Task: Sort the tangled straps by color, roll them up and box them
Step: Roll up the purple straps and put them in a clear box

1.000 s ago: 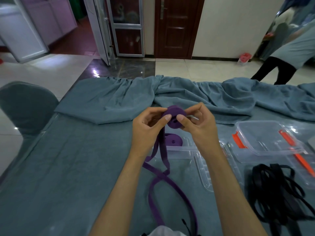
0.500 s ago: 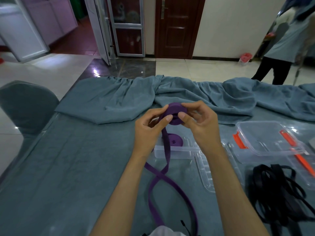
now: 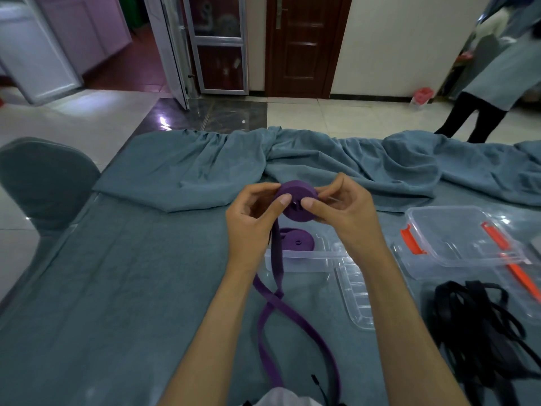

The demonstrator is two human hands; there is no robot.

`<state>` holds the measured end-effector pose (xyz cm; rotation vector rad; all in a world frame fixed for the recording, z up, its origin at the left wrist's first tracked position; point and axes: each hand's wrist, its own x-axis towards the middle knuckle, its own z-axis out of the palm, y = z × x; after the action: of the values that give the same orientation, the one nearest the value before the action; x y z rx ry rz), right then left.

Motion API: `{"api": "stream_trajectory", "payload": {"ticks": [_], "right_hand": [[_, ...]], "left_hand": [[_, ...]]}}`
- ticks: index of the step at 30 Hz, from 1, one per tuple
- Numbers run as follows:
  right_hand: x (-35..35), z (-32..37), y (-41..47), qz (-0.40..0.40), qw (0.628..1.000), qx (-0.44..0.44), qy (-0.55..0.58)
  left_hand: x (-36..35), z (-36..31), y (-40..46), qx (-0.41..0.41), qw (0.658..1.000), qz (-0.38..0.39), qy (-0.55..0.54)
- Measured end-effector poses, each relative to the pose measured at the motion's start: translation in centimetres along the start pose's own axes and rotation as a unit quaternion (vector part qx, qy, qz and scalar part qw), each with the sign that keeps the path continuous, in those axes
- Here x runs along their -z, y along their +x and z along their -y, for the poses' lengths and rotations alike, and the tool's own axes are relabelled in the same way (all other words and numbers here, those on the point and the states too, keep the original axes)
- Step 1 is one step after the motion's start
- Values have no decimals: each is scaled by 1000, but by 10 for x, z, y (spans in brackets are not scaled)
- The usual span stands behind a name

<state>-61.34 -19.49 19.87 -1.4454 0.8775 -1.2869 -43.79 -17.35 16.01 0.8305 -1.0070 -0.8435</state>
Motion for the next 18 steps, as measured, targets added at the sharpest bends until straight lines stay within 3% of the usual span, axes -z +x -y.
{"api": "stream_trajectory", "payload": {"ticks": [3, 7, 13, 18], "right_hand": [[1, -3, -1, -1, 1000, 14, -18], [-5, -12, -5, -44, 996, 10, 83], [-2, -16, -9, -25, 997, -20, 67], [-3, -18, -10, -29, 995, -15, 94]], "left_hand": [[1, 1, -2, 19, 1000, 1, -18], [2, -3, -1, 26, 996, 74, -30], [1, -7, 2, 7, 1000, 6, 5], [1, -4, 1, 3, 998, 69, -4]]}}
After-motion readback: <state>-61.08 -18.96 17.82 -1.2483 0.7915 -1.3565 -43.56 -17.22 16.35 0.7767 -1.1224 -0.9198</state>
